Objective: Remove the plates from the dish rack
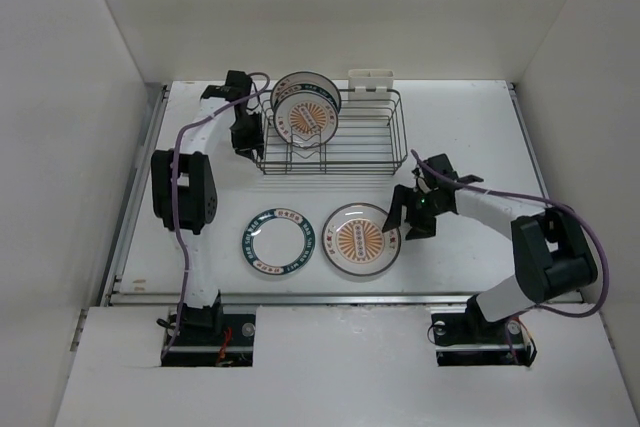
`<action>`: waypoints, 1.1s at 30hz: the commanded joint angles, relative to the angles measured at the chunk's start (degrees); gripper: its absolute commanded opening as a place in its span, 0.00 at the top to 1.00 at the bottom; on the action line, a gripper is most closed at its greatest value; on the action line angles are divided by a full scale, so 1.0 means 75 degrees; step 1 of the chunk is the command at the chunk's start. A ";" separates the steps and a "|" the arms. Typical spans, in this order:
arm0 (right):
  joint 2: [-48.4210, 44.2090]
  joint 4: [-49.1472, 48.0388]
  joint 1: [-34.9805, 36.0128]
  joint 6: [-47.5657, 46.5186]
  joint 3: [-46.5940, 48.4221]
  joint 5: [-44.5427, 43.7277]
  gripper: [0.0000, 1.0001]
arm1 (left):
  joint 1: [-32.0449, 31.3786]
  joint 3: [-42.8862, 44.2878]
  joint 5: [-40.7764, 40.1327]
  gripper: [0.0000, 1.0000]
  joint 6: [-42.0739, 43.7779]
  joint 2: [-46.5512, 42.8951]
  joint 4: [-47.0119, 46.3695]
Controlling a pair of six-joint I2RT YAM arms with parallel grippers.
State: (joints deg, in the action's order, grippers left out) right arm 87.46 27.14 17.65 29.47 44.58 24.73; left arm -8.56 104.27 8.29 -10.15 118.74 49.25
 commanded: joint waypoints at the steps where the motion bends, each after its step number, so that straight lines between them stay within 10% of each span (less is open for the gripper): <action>1: -0.0399 0.0611 -0.0021 -0.0156 0.0558 -0.1293 0.19 | -0.0136 -0.0133 -0.0215 0.73 -0.0006 -0.0703 -0.0028; 6: -0.0891 0.1268 -0.0021 -0.0086 0.1157 -0.1703 0.00 | -0.0136 0.0194 -0.0870 0.58 0.0182 -0.0843 -0.0099; 14: -0.1852 0.1597 -0.0021 -0.0847 0.2048 -0.1588 0.00 | -0.0463 0.1155 -0.0428 0.45 0.2167 -0.1148 -0.1056; 22: -0.1865 0.1526 -0.0021 -0.0988 0.3055 -0.1212 0.00 | -0.0816 0.2526 0.1449 0.68 0.4036 0.0057 -0.1926; 33: -0.1899 0.1855 0.0119 -0.0906 0.3443 -0.1212 0.01 | -0.0816 0.3019 0.1554 0.69 0.4108 0.0973 -0.2759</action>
State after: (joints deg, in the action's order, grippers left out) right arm 74.37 40.12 17.78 22.68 67.79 15.49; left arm -14.96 125.51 17.91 19.07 126.69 31.14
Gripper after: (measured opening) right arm 0.991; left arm 0.315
